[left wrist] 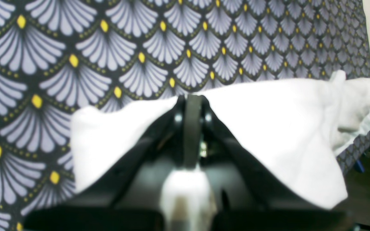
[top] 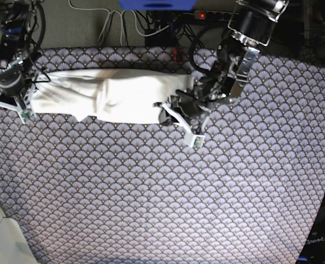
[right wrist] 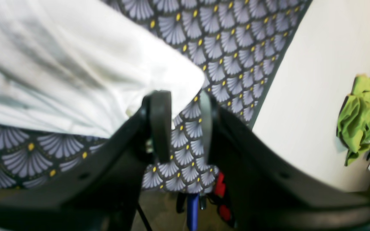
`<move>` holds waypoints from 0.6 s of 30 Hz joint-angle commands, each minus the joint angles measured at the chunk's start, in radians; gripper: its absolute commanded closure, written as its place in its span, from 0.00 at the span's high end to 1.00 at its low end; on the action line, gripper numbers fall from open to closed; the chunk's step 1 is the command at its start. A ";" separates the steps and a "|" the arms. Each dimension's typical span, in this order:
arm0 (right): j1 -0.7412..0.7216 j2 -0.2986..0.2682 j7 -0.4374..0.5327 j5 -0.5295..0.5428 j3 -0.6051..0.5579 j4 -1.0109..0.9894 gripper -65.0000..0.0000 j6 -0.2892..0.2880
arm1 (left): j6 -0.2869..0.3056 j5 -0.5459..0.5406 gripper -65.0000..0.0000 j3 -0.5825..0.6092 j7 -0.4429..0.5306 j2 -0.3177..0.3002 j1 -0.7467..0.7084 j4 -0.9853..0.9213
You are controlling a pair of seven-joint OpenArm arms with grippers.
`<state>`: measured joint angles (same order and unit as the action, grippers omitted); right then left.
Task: Fold the T-shirt properly
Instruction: 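Release the fold and press the folded shirt flat with the left gripper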
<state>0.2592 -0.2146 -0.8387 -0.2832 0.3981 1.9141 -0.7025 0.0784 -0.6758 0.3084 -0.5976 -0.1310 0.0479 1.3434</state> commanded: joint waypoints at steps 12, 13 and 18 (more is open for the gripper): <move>-0.103 -0.032 -0.158 0.223 0.152 0.009 0.50 0.004 | 0.002 0.000 0.01 -0.004 0.008 -0.012 0.013 0.012; -0.103 -0.029 -0.158 0.224 0.155 0.008 0.51 0.004 | 0.002 -0.003 0.01 -0.004 0.008 -0.015 0.014 0.012; -0.123 -0.010 -0.158 0.243 0.155 -0.081 0.51 0.004 | 0.002 -0.005 0.01 -0.004 0.008 -0.017 0.014 0.014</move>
<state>0.1486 -0.2058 -1.0092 -0.0414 0.5484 1.8183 -0.7029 0.0792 -0.6788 0.3084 -0.5972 -0.1455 0.0479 1.3434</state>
